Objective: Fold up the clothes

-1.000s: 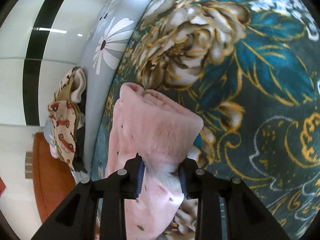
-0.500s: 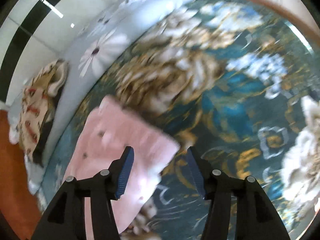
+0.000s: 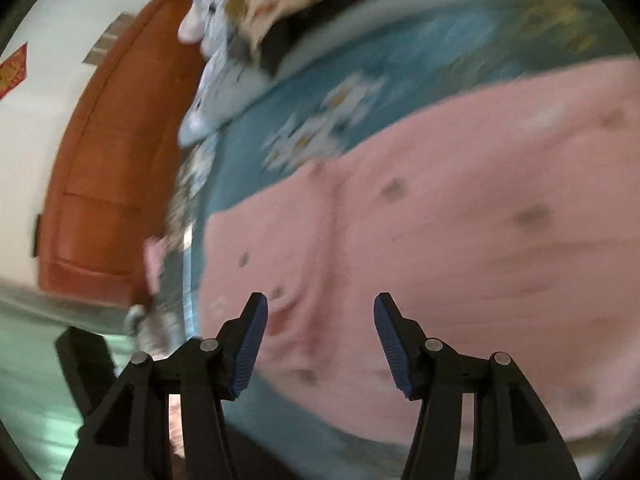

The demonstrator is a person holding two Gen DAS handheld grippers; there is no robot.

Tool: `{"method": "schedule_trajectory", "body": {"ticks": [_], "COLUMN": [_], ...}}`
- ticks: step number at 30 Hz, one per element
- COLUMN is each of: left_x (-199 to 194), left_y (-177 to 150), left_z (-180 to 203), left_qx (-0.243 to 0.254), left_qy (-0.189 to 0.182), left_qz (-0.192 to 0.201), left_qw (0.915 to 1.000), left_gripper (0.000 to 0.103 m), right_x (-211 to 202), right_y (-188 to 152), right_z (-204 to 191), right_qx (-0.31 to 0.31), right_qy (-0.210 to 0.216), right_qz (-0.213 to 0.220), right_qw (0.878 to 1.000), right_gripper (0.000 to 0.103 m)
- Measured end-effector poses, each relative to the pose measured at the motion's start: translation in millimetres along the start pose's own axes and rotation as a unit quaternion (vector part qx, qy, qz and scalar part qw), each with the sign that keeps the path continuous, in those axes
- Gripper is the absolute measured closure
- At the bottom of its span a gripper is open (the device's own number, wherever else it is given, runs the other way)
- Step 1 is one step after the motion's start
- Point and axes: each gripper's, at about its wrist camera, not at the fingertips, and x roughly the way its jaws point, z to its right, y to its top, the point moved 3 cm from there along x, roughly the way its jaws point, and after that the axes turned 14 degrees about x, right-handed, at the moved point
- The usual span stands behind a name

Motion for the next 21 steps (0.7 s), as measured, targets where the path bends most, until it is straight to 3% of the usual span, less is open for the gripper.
{"method": "schedule_trajectory", "body": {"ticks": [5,8,10,12,14,15,17,21], "left_x": [-5.0,2.0,3.7,2.7,-4.1,-5.6,-12.6,-24.5], "left_y": [-11.6,-22.7,-26.2,-27.4,-27.2,-26.2,-24.2,-17.4], "left_z": [-53.6,-69.6,-72.4,-70.2,-67.9,-68.7,-64.9,-51.3], "left_qx": [-0.083,-0.126,-0.136,-0.134,-0.126,-0.122,-0.115,-0.098], "left_qy": [0.017,0.002,-0.003,-0.002,-0.001,-0.001,-0.003,-0.014], "left_qz": [0.010,0.002,0.000,0.002,0.008,0.012,0.023,0.046], "left_qw": [0.9964,0.9921,0.9907,0.9910,0.9920,0.9924,0.9931,0.9940], "left_gripper": [0.061,0.061,0.061,0.061,0.061,0.061,0.061,0.061], "right_x": [35.5,38.4,41.1,44.6,47.0,47.8,41.1,-16.7], "right_y": [-1.6,-8.8,-12.7,-13.0,-15.4,-16.7,-16.7,-10.2], "right_z": [18.9,19.5,14.1,9.3,6.2,4.0,-4.9,-28.8], "right_qx": [0.074,0.105,0.109,0.107,0.099,0.092,0.069,-0.004], "right_qy": [-0.015,0.020,0.044,0.036,0.001,-0.017,-0.030,0.012], "right_qz": [0.005,0.003,-0.010,-0.014,-0.005,-0.001,0.002,0.065], "right_qw": [0.997,0.994,0.993,0.994,0.995,0.996,0.997,0.998], "right_gripper": [0.046,0.046,0.046,0.046,0.060,0.083,0.088,0.090]}}
